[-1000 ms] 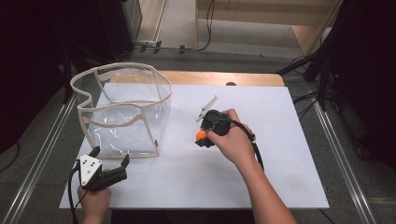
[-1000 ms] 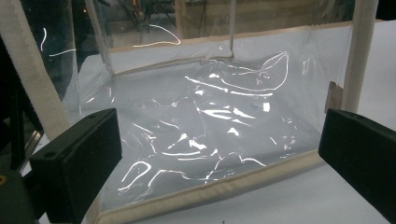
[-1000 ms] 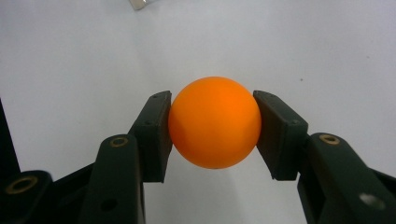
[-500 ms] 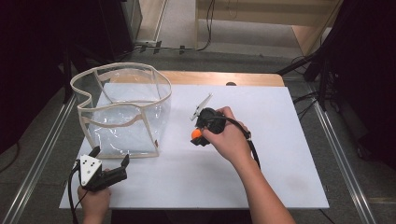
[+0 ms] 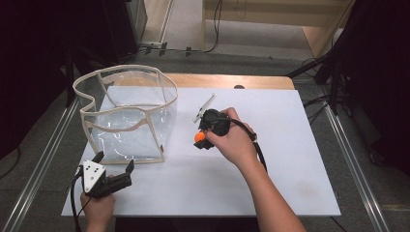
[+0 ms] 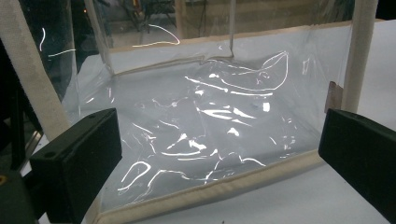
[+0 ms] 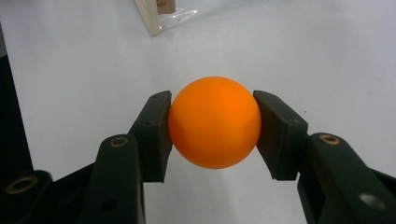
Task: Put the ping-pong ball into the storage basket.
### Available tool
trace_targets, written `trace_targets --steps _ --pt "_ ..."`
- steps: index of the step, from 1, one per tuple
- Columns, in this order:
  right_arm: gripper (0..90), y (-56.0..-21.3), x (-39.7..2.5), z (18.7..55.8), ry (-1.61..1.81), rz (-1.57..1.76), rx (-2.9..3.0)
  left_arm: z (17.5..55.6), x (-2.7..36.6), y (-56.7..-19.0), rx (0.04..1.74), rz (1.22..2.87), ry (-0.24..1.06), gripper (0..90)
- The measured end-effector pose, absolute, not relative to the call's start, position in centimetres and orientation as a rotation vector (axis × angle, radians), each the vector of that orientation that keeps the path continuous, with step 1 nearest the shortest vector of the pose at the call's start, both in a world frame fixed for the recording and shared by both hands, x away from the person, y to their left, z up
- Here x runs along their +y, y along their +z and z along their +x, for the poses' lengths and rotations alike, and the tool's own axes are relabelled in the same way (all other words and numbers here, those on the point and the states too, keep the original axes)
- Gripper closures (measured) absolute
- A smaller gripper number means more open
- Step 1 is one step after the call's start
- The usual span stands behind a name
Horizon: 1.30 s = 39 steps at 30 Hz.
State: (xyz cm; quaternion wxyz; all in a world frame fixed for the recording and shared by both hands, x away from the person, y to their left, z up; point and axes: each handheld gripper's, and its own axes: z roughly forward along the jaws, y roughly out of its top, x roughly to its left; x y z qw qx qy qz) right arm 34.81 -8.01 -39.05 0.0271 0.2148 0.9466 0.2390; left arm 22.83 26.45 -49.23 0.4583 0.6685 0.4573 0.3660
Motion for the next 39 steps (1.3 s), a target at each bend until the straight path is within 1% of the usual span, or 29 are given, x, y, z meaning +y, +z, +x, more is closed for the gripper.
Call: trace_targets --steps 39 --pt "47.8 -36.3 -5.9 35.7 0.793 0.58 2.938 22.8 26.4 -49.2 1.126 1.649 0.908 0.0"
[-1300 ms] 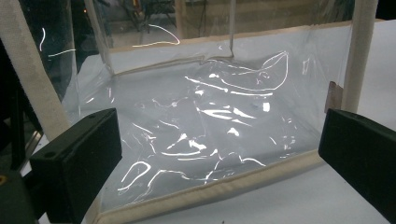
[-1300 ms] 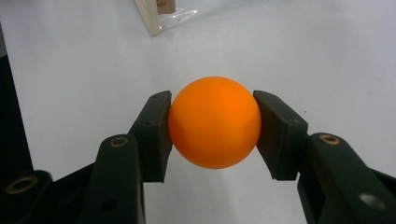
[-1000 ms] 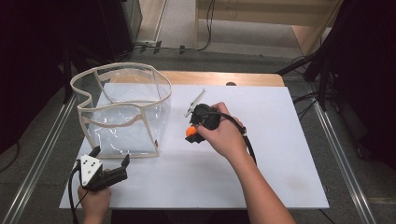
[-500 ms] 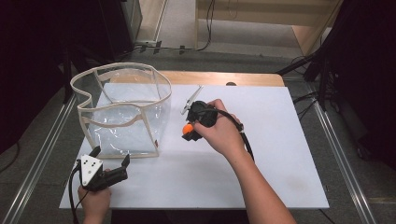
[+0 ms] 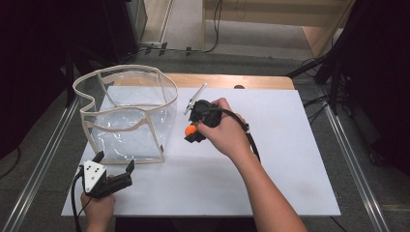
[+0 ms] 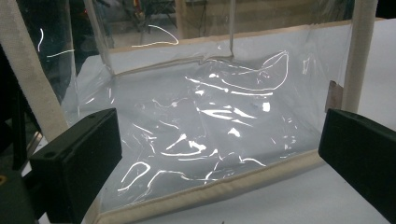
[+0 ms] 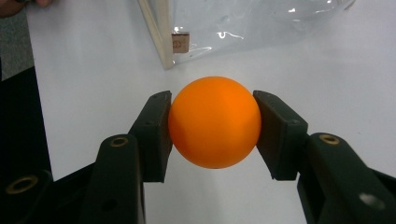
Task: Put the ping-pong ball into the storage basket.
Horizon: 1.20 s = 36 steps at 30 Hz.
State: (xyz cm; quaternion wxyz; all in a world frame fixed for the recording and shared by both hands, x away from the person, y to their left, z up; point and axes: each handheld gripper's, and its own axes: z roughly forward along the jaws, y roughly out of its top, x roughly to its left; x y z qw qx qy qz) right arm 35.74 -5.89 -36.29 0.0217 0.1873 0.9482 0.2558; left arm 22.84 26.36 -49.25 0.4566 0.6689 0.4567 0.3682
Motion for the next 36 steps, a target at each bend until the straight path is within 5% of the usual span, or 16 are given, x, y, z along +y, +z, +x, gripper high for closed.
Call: trace_targets --steps 36 --pt "47.8 -33.5 -4.7 37.3 0.848 0.54 2.954 22.9 26.3 -49.3 1.125 1.649 0.909 0.0"
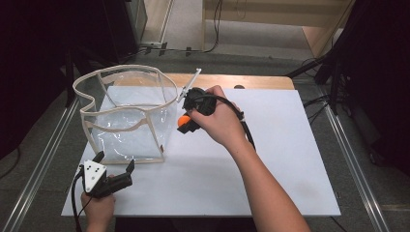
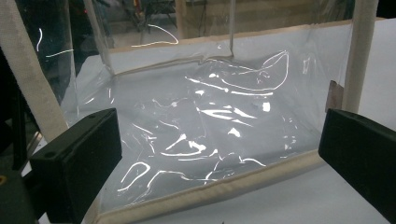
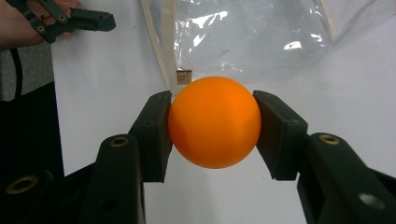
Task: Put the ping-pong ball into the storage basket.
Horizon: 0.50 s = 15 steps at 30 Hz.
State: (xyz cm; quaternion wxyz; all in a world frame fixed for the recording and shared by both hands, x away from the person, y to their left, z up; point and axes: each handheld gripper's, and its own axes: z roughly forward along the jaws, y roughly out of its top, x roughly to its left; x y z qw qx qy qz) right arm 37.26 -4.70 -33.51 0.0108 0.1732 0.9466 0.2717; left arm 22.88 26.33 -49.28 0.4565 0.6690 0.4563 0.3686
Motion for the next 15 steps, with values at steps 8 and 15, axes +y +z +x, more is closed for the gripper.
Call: trace_targets --steps 8,15 --pt "47.8 -32.6 -4.7 37.6 0.857 0.532 2.951 22.9 26.3 -49.3 1.126 1.645 0.908 0.0" --pt "47.8 -32.0 -4.4 37.8 0.859 0.522 2.951 22.9 26.3 -49.3 1.127 1.644 0.909 0.0"
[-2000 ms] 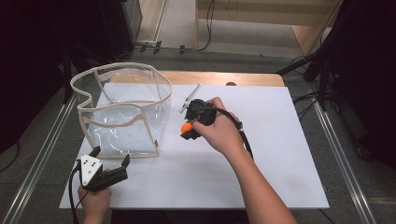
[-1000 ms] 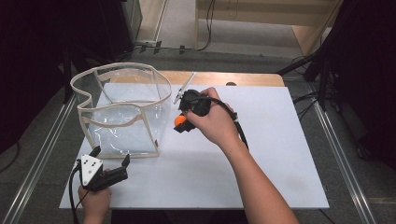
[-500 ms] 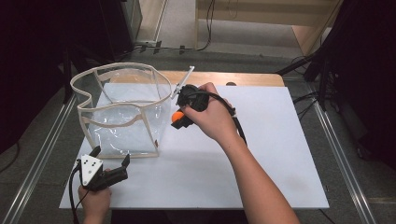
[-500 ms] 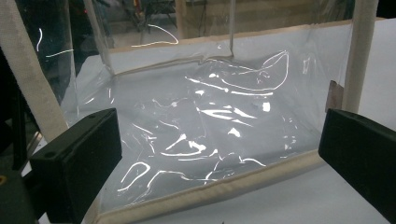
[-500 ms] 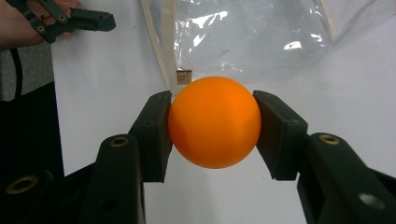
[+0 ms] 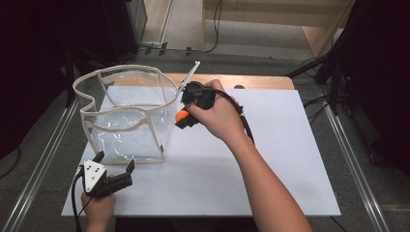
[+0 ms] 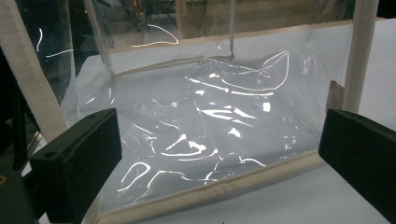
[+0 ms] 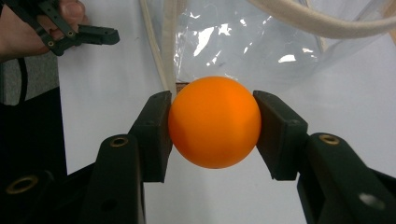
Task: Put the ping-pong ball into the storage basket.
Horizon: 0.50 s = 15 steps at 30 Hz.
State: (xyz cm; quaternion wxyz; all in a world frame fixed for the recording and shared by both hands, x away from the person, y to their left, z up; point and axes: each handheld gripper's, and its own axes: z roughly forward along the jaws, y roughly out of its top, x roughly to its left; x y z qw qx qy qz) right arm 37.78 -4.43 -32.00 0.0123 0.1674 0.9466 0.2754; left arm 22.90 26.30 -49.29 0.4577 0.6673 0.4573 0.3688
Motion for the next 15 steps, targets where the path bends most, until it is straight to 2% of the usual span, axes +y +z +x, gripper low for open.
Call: trace_targets --steps 15 --pt "47.8 -31.07 -4.14 38.59 0.873 0.518 2.955 22.91 26.31 -49.28 1.127 1.643 0.91 0.0"
